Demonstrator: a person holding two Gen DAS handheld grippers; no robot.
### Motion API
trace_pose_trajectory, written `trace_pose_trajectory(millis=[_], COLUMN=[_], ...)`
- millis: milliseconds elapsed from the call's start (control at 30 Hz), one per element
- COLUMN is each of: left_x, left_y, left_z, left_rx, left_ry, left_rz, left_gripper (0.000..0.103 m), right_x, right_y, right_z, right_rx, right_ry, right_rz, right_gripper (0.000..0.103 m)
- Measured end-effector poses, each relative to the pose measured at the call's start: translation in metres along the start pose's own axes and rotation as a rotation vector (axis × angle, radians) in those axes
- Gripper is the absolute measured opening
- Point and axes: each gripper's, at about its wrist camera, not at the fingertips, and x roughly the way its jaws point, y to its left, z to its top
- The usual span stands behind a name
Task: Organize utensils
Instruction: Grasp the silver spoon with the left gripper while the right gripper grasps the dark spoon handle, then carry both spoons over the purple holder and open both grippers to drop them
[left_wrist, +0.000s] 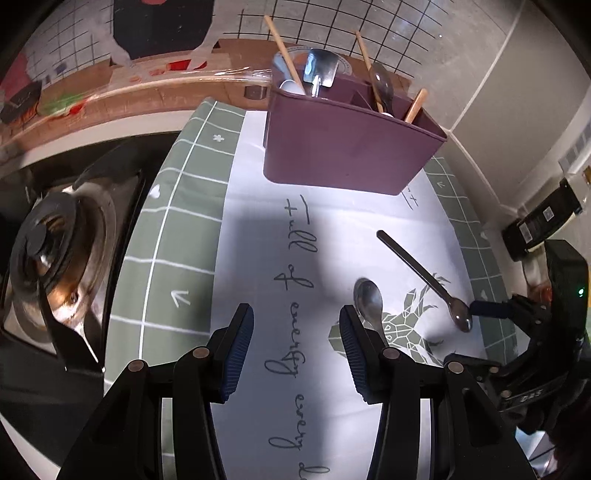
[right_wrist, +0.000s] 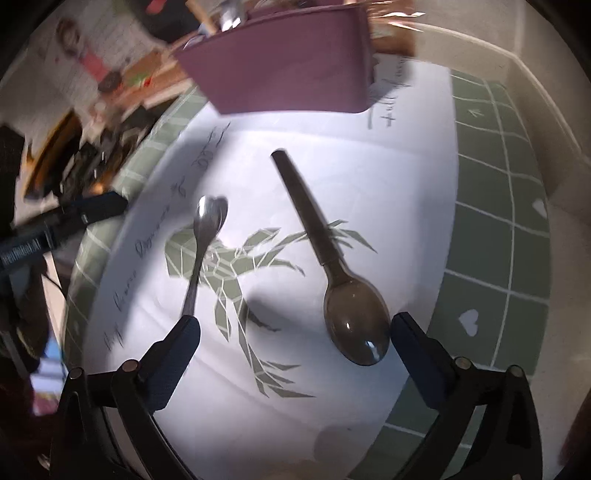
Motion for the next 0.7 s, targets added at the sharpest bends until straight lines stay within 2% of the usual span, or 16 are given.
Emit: trace_pose_trajectory(millis=[33,100,233,300,500,533,600,700], left_x=[0.001,0.008,0.017,0.024,0.038,0.039,0.041,0.046], left_y=[-0.002,-0.008,-0.024,-0.033,-0.054,-0.055,-0.057,-0.058], left_z=[-0.001,-0.005,-0.012,-0.015,-0.018,-0.019,-0.02,-0.024], left_rx=[-0.001,0.008,0.024,0.029,0.04,0.039,0.042,0.041], left_ry=[0.004,0.025,0.059,0.09,0.137,0.138,0.14,0.155], left_rz=[-0.003,-0.01,-0.031,-0.062,-0.097,-0.097,-0.093,-0.1], left_gripper=[0.048,0.048,0.048,0.048,0.048,0.048,0.048,0.048], right_x=[-0.001,0.0,0.007,0.01,0.026,0.027,0.026,0.02], right_y=[0.003,0.005,0.009,0.01,0.015,0.018,0.021,0.012], right_z=[0.001,0.004,0.02,0.031,0.065,0.068,0.068,0.06], right_rx=[-0.025,-0.072,-0.164,-0.176,-0.202,-0.214,-0.224,-0.182], right_ry=[-0.015,-0.035,-0.047,-0.045,-0.052,-0.057,-0.057,-0.073], right_rz=[-0.043,-0.126,-0.171,-0.161,-0.154,-0.158,-0.154,-0.151], right_gripper=[0.083,0.062,0.051,0.044,0.041,0.029,0.011,0.011])
